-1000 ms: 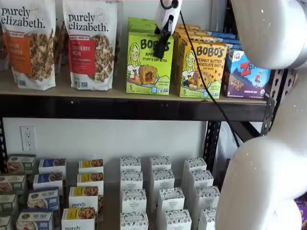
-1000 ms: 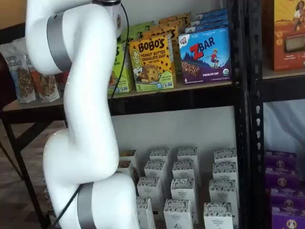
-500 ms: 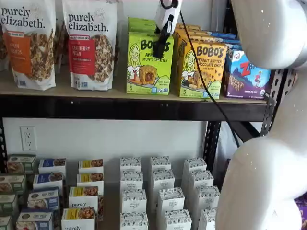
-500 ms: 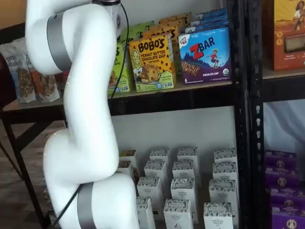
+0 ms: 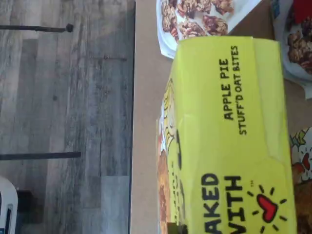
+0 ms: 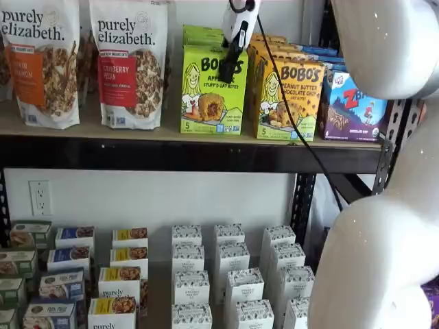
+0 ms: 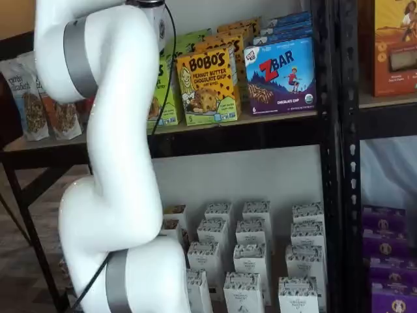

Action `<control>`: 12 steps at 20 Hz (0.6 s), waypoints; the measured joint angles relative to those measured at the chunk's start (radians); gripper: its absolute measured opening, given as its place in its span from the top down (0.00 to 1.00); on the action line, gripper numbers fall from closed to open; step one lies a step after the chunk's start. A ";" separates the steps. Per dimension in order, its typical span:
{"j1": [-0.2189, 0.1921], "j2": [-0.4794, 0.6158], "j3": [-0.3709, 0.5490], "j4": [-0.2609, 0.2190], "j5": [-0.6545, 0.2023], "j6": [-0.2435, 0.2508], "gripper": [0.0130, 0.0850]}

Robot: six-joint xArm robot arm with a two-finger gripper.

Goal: Pick the green box on the top shelf, the fourth from the left

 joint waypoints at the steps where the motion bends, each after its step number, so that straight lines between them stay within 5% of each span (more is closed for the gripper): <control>1: 0.000 0.000 0.000 0.000 0.000 0.000 0.61; 7: 0.000 -0.001 0.001 0.001 0.000 0.000 0.61; 12: -0.002 0.002 -0.005 0.003 0.008 -0.001 0.72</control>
